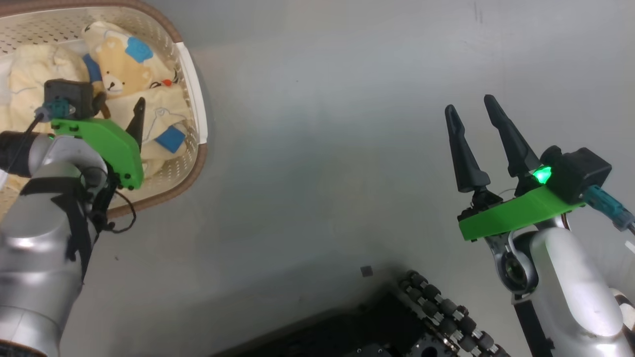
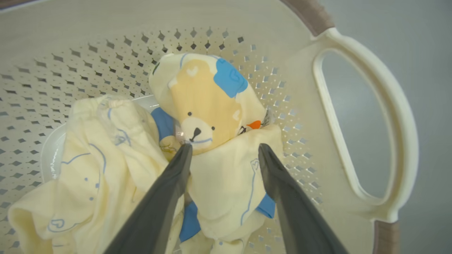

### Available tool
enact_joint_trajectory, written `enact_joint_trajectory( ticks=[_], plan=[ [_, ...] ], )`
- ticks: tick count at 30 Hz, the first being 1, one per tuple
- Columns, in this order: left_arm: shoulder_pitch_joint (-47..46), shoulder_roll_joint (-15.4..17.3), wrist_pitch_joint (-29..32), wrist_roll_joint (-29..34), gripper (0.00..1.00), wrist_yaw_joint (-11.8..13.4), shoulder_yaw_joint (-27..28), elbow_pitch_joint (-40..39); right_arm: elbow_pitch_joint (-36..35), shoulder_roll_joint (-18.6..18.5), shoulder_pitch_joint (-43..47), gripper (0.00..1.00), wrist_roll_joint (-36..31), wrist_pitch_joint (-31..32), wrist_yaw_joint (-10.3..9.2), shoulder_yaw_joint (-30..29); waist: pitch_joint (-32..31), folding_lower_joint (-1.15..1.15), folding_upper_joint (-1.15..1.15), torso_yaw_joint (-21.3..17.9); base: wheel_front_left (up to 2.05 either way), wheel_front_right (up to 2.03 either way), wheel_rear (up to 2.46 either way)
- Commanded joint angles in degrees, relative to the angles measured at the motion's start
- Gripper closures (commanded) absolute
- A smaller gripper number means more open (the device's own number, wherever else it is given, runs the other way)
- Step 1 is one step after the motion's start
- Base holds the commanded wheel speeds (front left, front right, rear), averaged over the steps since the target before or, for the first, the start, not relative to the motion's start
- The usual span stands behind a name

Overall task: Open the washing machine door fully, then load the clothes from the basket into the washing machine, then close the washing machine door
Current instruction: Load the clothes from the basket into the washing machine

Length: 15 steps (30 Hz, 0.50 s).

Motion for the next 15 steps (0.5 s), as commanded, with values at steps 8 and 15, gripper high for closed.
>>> enact_joint_trajectory(
  ticks=[8, 15],
  plan=[
    [-5.85, 1.62, 1.65, -2.36, 0.00, 0.03, -4.06, 7.71, -2.69, 0.16, 2.97, 0.00, 1.24, -0.55, -0.15, 0.87, 2.02, -0.01, 0.00, -0.81, 0.00, 0.00, 0.00],
    [-8.30, 0.89, 3.25, -4.57, 0.00, 0.03, -7.97, 9.84, -2.96, 0.17, 3.10, 0.00, 2.01, -0.55, -0.15, 1.84, 2.83, -0.01, 0.00, -1.11, 0.00, 0.00, 0.00]
  ],
)
